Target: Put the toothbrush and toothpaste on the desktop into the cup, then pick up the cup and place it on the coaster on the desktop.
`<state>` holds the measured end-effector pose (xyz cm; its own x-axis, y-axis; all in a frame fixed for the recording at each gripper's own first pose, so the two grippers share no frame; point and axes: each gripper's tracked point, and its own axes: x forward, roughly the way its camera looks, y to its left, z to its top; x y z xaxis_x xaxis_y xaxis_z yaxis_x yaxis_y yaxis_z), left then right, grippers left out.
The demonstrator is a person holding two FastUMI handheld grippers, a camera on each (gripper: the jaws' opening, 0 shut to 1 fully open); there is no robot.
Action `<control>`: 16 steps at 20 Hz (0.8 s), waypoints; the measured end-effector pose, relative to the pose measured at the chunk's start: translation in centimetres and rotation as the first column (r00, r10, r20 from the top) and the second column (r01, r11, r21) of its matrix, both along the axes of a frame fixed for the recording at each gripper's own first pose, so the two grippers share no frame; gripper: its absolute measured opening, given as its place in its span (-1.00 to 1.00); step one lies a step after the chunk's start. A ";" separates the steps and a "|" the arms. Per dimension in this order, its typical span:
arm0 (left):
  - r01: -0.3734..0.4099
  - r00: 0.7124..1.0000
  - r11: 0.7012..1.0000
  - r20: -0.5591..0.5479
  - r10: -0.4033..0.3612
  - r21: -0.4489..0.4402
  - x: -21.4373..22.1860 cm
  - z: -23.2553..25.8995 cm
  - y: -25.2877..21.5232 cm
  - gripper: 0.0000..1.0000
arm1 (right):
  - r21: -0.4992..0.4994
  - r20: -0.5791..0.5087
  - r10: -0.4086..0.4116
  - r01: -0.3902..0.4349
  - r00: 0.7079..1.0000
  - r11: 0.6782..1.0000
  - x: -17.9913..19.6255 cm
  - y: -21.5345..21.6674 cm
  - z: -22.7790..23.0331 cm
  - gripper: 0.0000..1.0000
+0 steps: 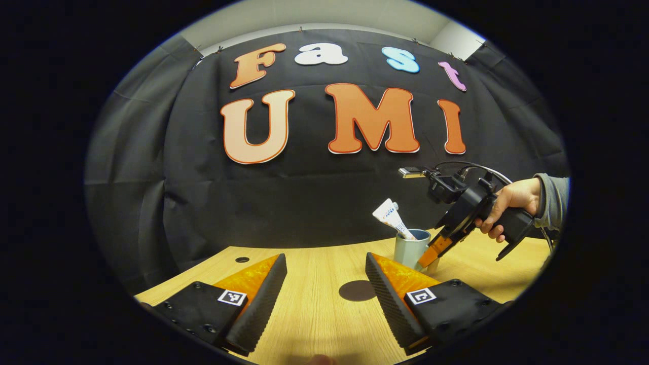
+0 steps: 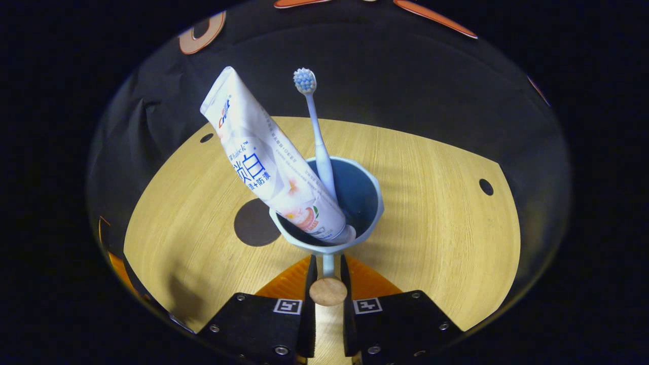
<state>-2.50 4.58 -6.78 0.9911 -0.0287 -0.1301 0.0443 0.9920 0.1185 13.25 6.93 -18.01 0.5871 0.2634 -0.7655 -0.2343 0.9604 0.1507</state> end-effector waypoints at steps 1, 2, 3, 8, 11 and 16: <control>-0.005 1.000 1.000 -0.001 0.005 -0.003 -0.2 0.0 0.2 1.00 | -0.004 0.003 0.019 -0.019 1.000 1.000 0.1 0.1 -0.1 -0.56; -0.009 1.000 1.000 0.000 0.009 -0.004 -0.1 -0.1 0.5 1.00 | -0.010 0.007 0.035 -0.035 0.999 0.999 0.2 0.1 -0.3 -0.56; -0.013 1.000 1.000 0.000 0.013 -0.003 0.0 -0.2 0.7 1.00 | -0.014 0.012 0.052 -0.052 0.999 0.999 0.4 0.1 -0.3 -0.55; -0.033 0.999 0.999 -0.001 0.033 -0.005 -0.6 -0.3 1.7 0.97 | -0.011 0.021 0.113 -0.113 0.993 0.994 1.0 -0.4 -0.1 -0.56; -0.053 0.998 0.998 -0.016 0.053 -0.014 -0.9 -0.9 2.4 0.97 | -0.022 0.016 0.139 -0.139 0.990 0.990 1.1 -0.2 -0.4 -0.56; -0.075 0.997 0.997 -0.032 0.074 -0.025 -1.2 -1.5 3.4 1.00 | -0.032 -0.002 0.192 -0.192 0.981 0.981 1.7 -0.4 -0.7 -0.55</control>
